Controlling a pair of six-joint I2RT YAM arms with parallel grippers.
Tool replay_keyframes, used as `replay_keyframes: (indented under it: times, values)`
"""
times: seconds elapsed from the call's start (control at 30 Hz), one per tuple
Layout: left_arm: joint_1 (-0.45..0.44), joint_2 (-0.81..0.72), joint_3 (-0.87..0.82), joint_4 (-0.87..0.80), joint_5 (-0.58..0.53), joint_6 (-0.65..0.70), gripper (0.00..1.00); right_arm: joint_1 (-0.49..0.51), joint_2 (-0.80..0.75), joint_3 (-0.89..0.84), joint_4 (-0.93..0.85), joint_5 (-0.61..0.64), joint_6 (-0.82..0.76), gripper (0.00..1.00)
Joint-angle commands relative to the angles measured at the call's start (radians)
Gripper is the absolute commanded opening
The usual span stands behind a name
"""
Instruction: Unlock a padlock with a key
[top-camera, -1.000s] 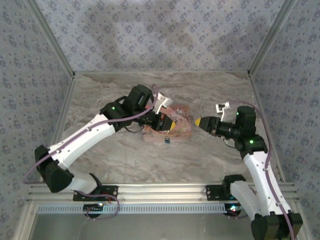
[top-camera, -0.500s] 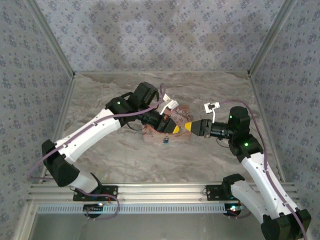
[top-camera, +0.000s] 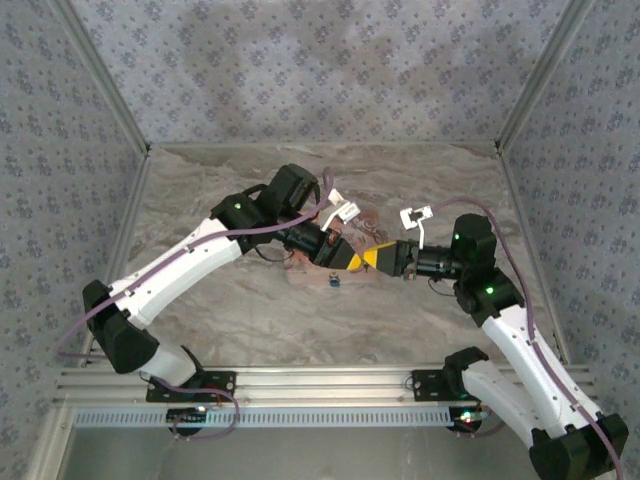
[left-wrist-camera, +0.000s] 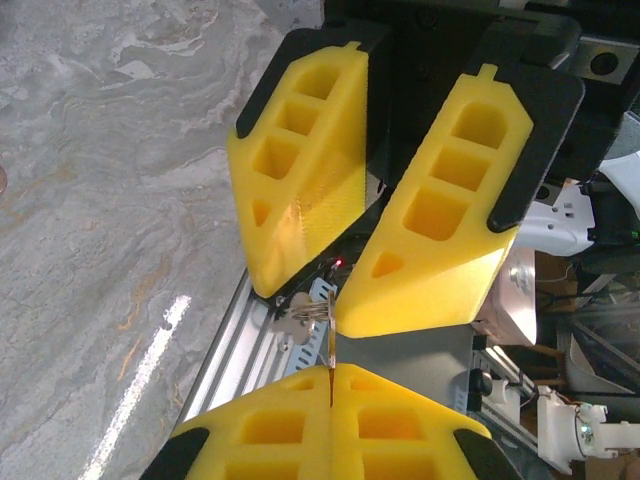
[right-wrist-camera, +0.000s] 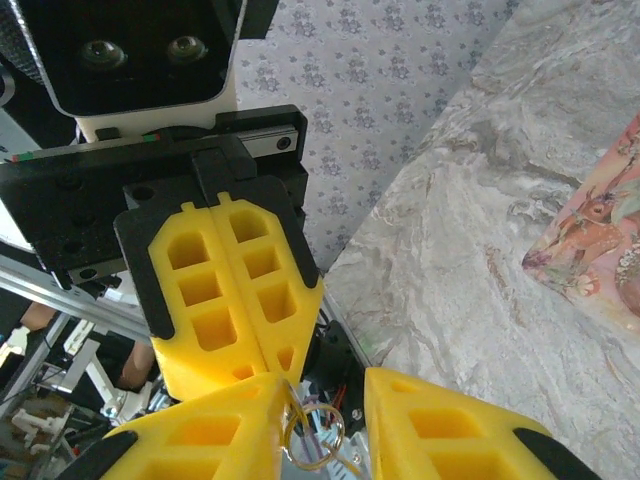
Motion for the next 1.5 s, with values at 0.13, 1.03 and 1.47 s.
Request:
replay_keyframes:
  times: [0.13,1.03,1.47]
  values:
    - [-0.009,0.002,0.04,-0.016,0.028,0.028,0.0,0.015,-0.005,0.036,-0.005,-0.052,-0.024,0.21]
    - [0.072,-0.185,-0.152,0.207,-0.071,-0.102,0.44,0.025,-0.066,0.045,-0.015,0.056,-0.041,0.0]
    - [0.064,-0.399,-0.56,0.861,-0.332,-0.419,0.64,0.062,-0.085,-0.031,0.219,0.283,0.171,0.0]
